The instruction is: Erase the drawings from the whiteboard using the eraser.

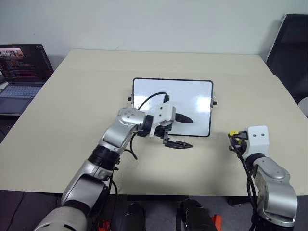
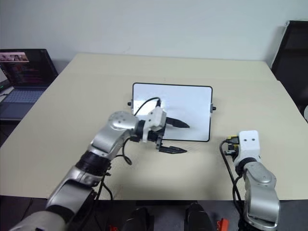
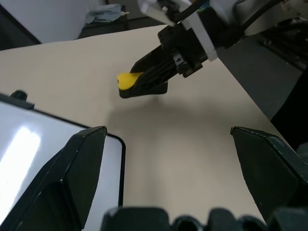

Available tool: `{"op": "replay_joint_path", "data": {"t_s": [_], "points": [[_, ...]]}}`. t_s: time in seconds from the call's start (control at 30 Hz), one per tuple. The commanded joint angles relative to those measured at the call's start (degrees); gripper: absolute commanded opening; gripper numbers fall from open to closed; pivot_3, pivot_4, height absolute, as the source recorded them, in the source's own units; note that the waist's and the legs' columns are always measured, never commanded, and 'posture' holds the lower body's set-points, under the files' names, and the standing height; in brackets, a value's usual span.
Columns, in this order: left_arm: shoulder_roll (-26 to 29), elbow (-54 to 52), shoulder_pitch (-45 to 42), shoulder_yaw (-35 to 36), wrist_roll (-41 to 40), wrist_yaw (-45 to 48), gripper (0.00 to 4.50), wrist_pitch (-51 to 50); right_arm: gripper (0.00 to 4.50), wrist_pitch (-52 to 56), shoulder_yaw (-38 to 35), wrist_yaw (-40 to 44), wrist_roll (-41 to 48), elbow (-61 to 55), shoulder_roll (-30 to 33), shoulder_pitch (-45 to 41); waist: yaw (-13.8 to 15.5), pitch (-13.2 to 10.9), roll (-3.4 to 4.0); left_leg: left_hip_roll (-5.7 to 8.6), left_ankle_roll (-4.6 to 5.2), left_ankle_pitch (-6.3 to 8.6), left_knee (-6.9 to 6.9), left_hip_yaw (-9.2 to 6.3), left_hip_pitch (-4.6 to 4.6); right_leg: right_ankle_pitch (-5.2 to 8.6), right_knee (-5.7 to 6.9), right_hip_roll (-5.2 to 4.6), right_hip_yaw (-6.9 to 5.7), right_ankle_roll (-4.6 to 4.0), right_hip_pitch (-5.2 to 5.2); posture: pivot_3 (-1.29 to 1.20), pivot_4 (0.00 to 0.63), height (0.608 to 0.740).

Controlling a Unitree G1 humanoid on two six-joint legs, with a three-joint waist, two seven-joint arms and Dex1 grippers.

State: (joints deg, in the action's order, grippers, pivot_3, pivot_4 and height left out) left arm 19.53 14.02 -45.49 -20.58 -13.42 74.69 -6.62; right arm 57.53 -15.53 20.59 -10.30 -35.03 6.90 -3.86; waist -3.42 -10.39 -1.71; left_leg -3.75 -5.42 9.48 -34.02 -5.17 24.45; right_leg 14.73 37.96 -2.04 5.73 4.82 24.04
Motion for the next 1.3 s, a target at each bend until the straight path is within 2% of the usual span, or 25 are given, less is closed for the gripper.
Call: {"op": "replay_joint_path", "data": {"t_s": [0.03,0.2,0.27,0.33,0.53,0.67,0.77,0.87,0.93,1.03,1.13,1.2,1.3], "points": [[-1.70,2.61,-2.46,-0.33,1.81,0.58,4.50,4.49,0.99,-3.37,-2.30,-1.62,3.01,1.94,0.81,-2.08,-0.02,0.00,0.01,0.00,0.00,0.00,0.00,0.01,0.00,0.00,0.00,0.00,0.01,0.00,0.00,0.00,0.150,0.740],[-3.50,4.62,-4.16,0.14,3.82,-0.98,4.50,6.72,0.99,-5.80,-5.57,-2.36,7.59,9.45,3.32,-6.40,0.00,-0.01,0.02,0.02,0.00,0.00,0.01,0.00,0.01,-0.01,-0.02,0.00,0.03,0.02,-0.01,0.00,0.150,0.740],[-3.65,3.79,-3.74,0.76,3.81,-1.84,4.50,6.30,1.72,-7.30,-5.76,-2.90,8.65,12.44,4.35,-7.78,0.02,-0.01,0.03,0.02,0.00,0.00,0.06,-0.01,0.01,-0.01,-0.02,0.00,0.02,0.03,-0.01,0.00,0.150,0.740],[-3.29,2.99,-3.32,0.99,3.82,-2.20,4.50,5.90,2.21,-8.77,-5.79,-3.43,9.53,14.84,5.25,-8.73,0.02,-0.03,0.05,0.01,0.00,0.00,0.06,-0.01,0.01,-0.02,-0.02,0.00,0.02,0.09,-0.01,0.00,0.150,0.740],[-1.40,-0.31,-1.27,2.85,2.75,-4.35,4.50,3.07,4.41,-12.33,-5.91,-4.13,12.02,18.44,8.19,-10.35,-0.01,-0.09,0.16,0.02,0.01,0.00,0.06,-0.01,0.01,-0.14,-0.02,0.00,0.02,0.30,-0.01,0.00,0.150,0.740],[1.34,-4.42,2.44,6.60,0.71,-6.98,4.50,-1.27,4.46,-11.37,-6.74,-4.54,14.31,10.01,9.12,-7.97,-0.08,-0.16,0.30,0.01,0.01,0.00,0.07,-0.01,0.01,-0.14,0.00,0.00,0.02,0.30,0.01,0.00,0.150,0.740],[3.91,-9.43,7.94,11.37,-2.33,-10.31,4.50,-5.89,4.46,-9.04,-7.11,-5.25,17.35,-0.40,6.91,-3.97,-0.20,-0.14,0.37,0.00,0.01,0.00,0.13,-0.04,0.00,-0.12,0.01,0.01,0.00,0.35,0.02,0.00,0.150,0.740],[6.67,-15.81,15.38,17.24,-4.47,-14.96,4.50,-8.69,4.46,-9.60,-4.46,-5.88,18.58,-8.18,4.23,3.19,-0.11,-0.13,0.38,-0.01,0.01,0.01,0.16,-0.08,0.00,-0.09,0.00,0.01,-0.04,0.36,0.00,0.00,0.150,0.740],[7.09,-20.79,21.41,22.43,-7.22,-20.37,4.50,-13.64,4.46,-14.58,-1.83,-7.03,16.81,-10.54,2.38,10.65,0.05,-0.13,0.38,0.00,0.01,0.01,0.15,-0.08,0.01,-0.08,-0.01,-0.01,-0.03,0.35,-0.01,0.00,0.150,0.740],[5.66,-25.71,26.66,26.85,-9.79,-27.62,4.50,-19.27,4.46,-22.01,1.12,-8.17,14.86,-10.55,1.17,17.45,0.29,-0.14,0.37,0.00,0.00,0.01,0.11,-0.05,0.01,0.09,-0.04,-0.04,-0.03,0.03,-0.02,0.00,0.150,0.740],[1.86,-31.16,37.38,30.73,-6.89,-37.31,4.50,-17.02,4.46,-35.29,2.65,-9.96,16.17,-6.20,-5.54,23.98,0.17,-0.07,0.31,0.02,-0.02,0.01,-0.01,0.04,-0.08,0.07,-0.12,-0.10,0.04,0.01,-0.15,0.00,0.150,0.740],[-1.37,-33.97,42.61,31.00,-4.36,-43.17,4.50,-15.15,4.46,-42.28,1.15,-9.24,15.86,-1.87,-5.50,25.76,0.07,-0.05,0.30,-0.02,-0.11,0.07,0.04,0.14,-0.57,0.07,-0.33,-0.19,0.04,0.00,-0.57,0.00,0.150,0.740],[-2.52,-34.80,47.08,31.01,-2.28,-46.99,4.50,-14.44,4.46,-47.36,-2.14,-6.96,18.76,3.44,-3.02,25.34,0.05,-0.08,0.24,-0.02,-0.46,0.29,0.07,0.21,-0.57,0.06,-0.98,-0.27,0.05,-0.02,-0.71,0.00,0.150,0.740]]}}
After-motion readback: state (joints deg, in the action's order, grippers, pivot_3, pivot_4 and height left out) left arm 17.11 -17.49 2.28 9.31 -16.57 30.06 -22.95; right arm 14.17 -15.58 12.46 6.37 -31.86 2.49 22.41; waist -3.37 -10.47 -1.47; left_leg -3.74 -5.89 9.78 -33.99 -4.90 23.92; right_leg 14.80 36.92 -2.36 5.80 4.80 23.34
